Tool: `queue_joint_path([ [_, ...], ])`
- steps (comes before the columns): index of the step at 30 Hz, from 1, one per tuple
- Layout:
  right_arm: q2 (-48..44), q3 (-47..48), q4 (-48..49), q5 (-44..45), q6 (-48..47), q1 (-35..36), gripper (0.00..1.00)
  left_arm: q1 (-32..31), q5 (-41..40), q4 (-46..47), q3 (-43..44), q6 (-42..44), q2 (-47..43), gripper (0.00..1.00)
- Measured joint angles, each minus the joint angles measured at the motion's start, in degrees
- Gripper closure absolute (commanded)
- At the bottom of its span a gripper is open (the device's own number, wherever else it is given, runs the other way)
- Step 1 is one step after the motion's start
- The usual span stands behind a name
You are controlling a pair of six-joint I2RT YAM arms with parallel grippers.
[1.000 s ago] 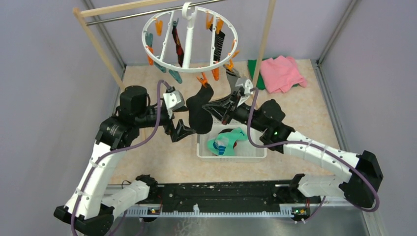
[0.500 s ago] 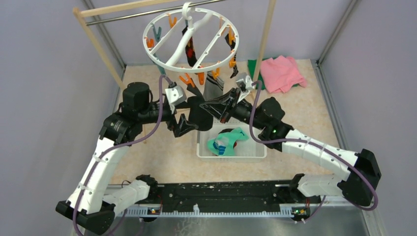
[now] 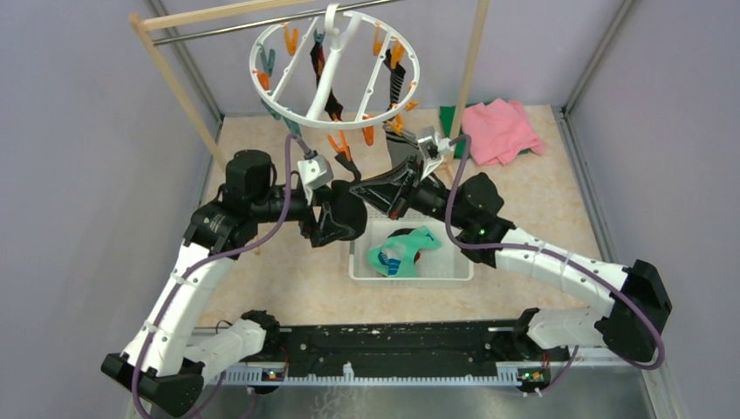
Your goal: Remove the socks clipped to the hanger
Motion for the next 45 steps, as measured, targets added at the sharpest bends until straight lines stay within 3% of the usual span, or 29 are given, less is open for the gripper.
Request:
queue_joint_path([
  [3, 0.0, -0.02, 0.94, -0.13, 1.03, 0.0, 1.0, 0.0, 0.2, 0.02, -0.17, -0.83, -0.13, 0.56],
  [5, 0.0, -0.02, 1.36, -0.13, 1.53, 0.0, 1.0, 0.0, 0.13, 0.5, -0.2, -1.38, -0.28, 0.84],
  [7, 0.0, -0.04, 1.44, -0.11, 1.68, 0.0, 0.86, 0.0, -0.46, 1.66, -0.24, -2.14, -0.5, 1.0],
  [10, -0.2, -0.04, 0.0, 0.87, 1.49, 0.02, 0.7, 0.0, -2.58, 3.87, -0.26, -3.19, -0.9, 1.0],
  [11, -0.39, -0.02, -1.4, 1.68, 1.14, 0.04, 0.59, 0.0, -3.41, 4.55, -0.28, -3.26, -1.11, 1.0],
  [18, -2.32, 2.14, -15.61, 12.37, -4.37, 0.48, 0.26, -0.02, -6.45, 8.41, -2.97, -3.3, -2.84, 1.0],
  [26, -0.31, 16.2, -26.69, 28.37, -13.03, 5.9, 0.09, -1.55, -10.88, 9.57, -5.51, -3.3, -2.51, 1.0],
  [33, 3.15, 21.05, -28.17, 39.43, -17.14, 8.33, 0.11, -4.48, -13.73, 10.82, -6.36, -3.28, -2.34, 1.0],
  [45, 8.22, 23.67, -30.01, 47.47, -20.63, 9.01, 0.32, -7.45, -19.39, 11.67, -6.84, -2.16, -2.12, 1.0],
])
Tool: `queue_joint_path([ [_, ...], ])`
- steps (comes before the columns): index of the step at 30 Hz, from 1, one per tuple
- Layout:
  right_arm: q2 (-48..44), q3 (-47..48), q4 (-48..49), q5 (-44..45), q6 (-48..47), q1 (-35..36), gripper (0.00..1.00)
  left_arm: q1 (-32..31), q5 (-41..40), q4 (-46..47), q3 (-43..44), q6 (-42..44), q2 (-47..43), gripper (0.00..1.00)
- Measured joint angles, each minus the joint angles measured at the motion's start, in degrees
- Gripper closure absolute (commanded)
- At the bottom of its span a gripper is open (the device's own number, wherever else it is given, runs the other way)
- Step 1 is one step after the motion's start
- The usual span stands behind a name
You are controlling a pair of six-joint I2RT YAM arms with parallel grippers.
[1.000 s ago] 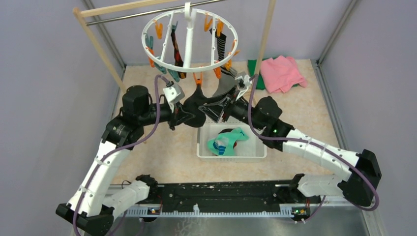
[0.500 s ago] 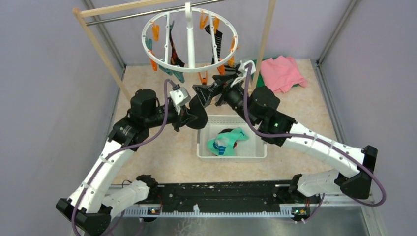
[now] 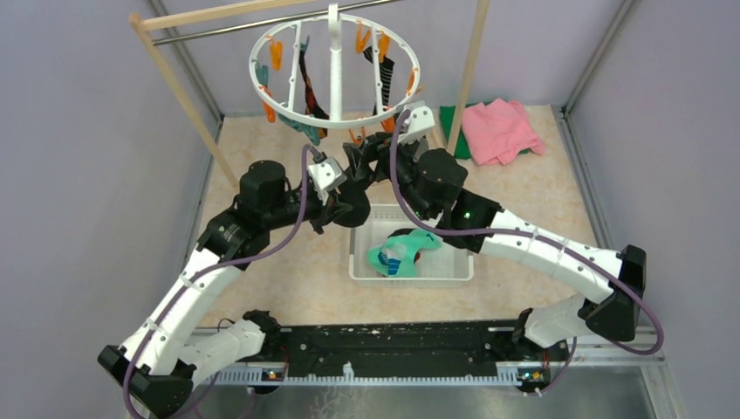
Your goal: Remove the socks clipped to the hanger
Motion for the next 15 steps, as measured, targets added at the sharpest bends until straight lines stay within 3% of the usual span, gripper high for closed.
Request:
queue_joint_path([
  [5, 1.01, 1.86, 2.05, 0.81, -1.22, 0.0, 0.4, -0.17, -1.42, 0.72, -0.26, -0.02, 1.11, 1.0],
  [12, 2.45, 3.48, 3.8, 1.05, -2.25, 0.02, 0.59, -0.42, -2.21, 0.87, -0.26, -0.02, 2.19, 1.0],
  [15, 3.21, 3.78, 3.85, 1.16, -2.51, 0.02, 0.58, -0.5, -2.49, 0.94, -0.26, -0.04, 2.19, 1.0],
])
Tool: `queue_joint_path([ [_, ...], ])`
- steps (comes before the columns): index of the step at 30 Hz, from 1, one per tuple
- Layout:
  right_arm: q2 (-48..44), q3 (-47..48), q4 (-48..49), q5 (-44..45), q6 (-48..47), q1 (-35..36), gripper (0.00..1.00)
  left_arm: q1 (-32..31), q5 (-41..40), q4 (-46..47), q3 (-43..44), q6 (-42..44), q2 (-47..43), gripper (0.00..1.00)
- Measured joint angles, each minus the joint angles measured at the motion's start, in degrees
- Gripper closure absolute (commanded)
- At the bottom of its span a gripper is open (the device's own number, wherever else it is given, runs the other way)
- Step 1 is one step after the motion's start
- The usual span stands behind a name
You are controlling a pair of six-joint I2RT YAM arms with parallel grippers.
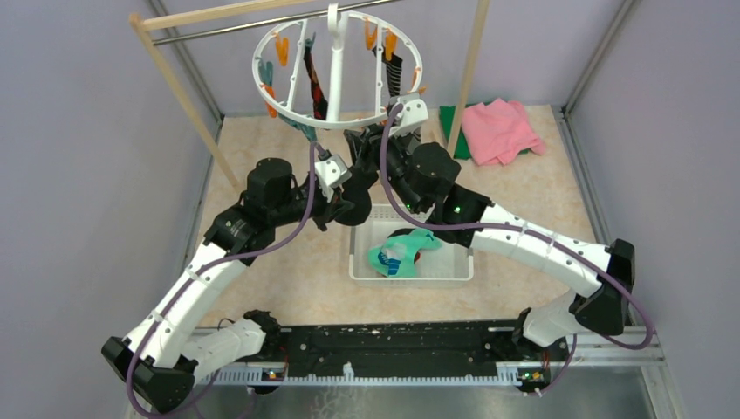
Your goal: Remove the socks clipped to the hanger
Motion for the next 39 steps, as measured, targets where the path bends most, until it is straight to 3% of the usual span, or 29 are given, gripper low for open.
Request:
queue_joint_path([
  [4, 0.92, 0.68, -0.26, 0.04, -0.11, 0.0, 0.58, 0.0, 0.0, 0.31, 0.0, -0.04, 0.0, 1.0],
  [6, 0.94, 0.68, -0.26, 0.04, -0.17, 0.0, 0.64, 0.0, 0.02, 0.28, 0.0, -0.15, 0.0, 1.0],
  [8, 0.94, 0.72, -0.24, 0.07, -0.5, 0.0, 0.74, 0.0, 0.02, 0.31, 0.0, -0.26, 0.0, 1.0],
  [11, 0.94, 0.72, 0.07, -0.11, -1.07, 0.0, 1.0, 0.0, 0.02, 0.31, 0.0, -0.39, 0.0, 1.0],
  [26, 0.35, 0.72, 2.19, -6.99, -0.96, -0.09, 1.0, -0.11, -0.76, 1.31, -3.8, 0.42, -0.04, 1.0],
  [33, -1.88, -0.87, 2.14, -8.11, 1.11, -0.81, 0.5, -0.24, -1.25, 1.53, -8.98, 2.67, -0.02, 1.0],
  [39, -6.36, -6.54, 1.7, -8.98, 2.62, -0.81, 0.23, -1.25, -0.46, 2.29, -8.9, 4.39, 0.48, 1.0],
])
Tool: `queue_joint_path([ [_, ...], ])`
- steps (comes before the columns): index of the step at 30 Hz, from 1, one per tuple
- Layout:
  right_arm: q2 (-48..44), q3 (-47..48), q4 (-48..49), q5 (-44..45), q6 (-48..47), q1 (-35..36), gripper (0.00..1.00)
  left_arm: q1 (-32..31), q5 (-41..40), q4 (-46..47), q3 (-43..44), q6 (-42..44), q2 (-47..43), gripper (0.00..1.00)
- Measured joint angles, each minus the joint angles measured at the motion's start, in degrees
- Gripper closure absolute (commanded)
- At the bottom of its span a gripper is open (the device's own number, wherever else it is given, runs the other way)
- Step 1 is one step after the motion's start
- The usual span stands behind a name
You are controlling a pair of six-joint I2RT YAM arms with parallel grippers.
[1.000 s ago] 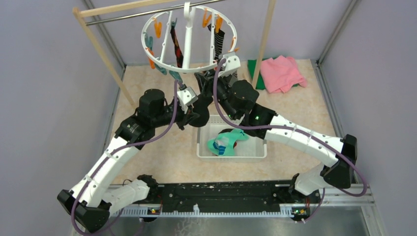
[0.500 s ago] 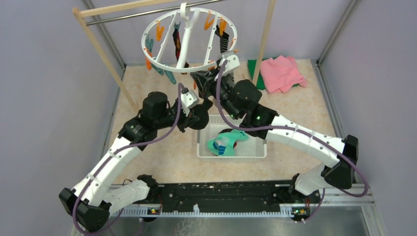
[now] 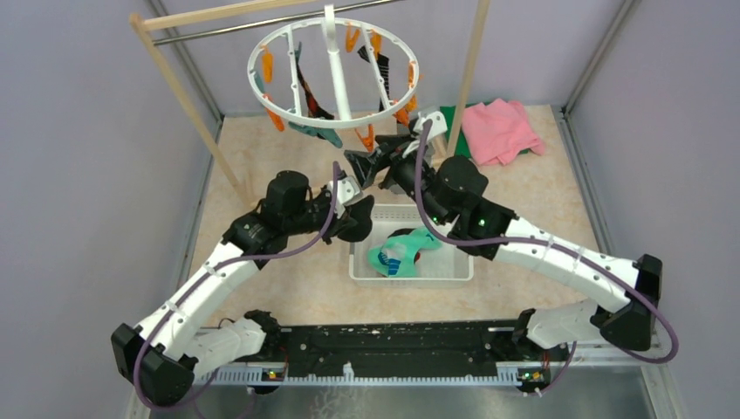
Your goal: Remove the socks clipped to the hanger
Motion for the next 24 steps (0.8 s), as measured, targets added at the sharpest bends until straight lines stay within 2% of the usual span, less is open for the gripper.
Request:
queue_joint_path([
  [6, -10.88, -10.47, -3.96, -0.37, 0.46, -0.37, 0.12, -0.76, 2.64, 0.33, 1.03, 2.75, 1.77, 0.95],
  [7, -13.46, -12.48, -4.83, -0.52, 0.44, -0.92, 0.08, -0.92, 3.15, 0.33, 1.09, 3.21, 1.84, 0.87],
  [8, -16.11, -14.69, -5.29, -0.98, 0.42, -2.21, 0.07, -1.2, 3.67, 0.31, 1.18, 3.8, 1.9, 0.67],
  [10, -20.11, -18.21, -5.57, -2.89, 0.59, -7.41, 0.05, -2.29, 4.76, 0.44, 1.46, 5.03, 2.54, 0.18],
  [11, -21.07, -19.61, -5.6, -4.52, 0.92, -11.63, 0.05, -3.08, 5.2, 0.59, 1.75, 5.64, 3.3, 0.04],
  [14, -18.71, -20.7, -2.91, -9.6, 1.36, -24.11, 0.04, -5.77, 6.01, 0.83, 2.95, 6.91, 6.78, 0.01],
  [16, -13.27, -19.71, 0.44, -13.22, 0.9, -28.79, 0.02, -6.97, 5.88, 1.18, 3.32, 7.45, 9.05, 0.01],
  [24, 16.48, -7.15, 9.03, -25.7, -3.43, -33.14, 0.01, -6.62, -1.7, -1.44, 4.66, 12.15, 7.96, 0.01],
])
